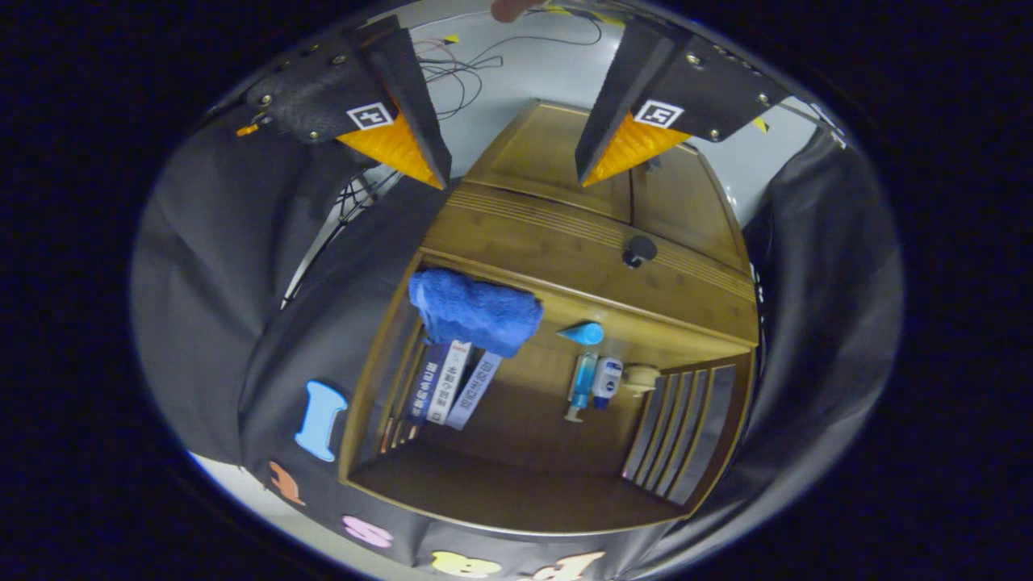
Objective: Pull open the drawer, take out the items inside it, and place them on the countertop above the cabinet.
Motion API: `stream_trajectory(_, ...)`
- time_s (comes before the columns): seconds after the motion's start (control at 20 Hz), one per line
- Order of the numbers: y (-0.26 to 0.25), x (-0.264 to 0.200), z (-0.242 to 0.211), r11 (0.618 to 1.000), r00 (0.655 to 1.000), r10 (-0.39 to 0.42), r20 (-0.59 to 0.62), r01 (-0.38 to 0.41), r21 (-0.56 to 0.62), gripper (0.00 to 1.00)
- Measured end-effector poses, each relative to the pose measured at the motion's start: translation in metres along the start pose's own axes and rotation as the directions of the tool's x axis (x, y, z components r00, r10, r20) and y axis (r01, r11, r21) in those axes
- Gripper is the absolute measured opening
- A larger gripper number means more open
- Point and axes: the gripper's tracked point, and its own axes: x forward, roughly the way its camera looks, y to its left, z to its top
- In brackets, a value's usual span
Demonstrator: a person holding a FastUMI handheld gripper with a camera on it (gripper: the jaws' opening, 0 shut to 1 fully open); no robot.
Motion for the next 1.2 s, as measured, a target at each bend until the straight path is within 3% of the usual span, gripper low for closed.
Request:
stream_trajectory(0.7,-0.099,0.014,-0.031,0.989,0.992,-0.113,0.063,0.107,0.098,0.93)
stream_trajectory(1.2,-0.128,0.024,-0.048,0.982,0.988,-0.134,0.071,0.122,0.144,0.93)
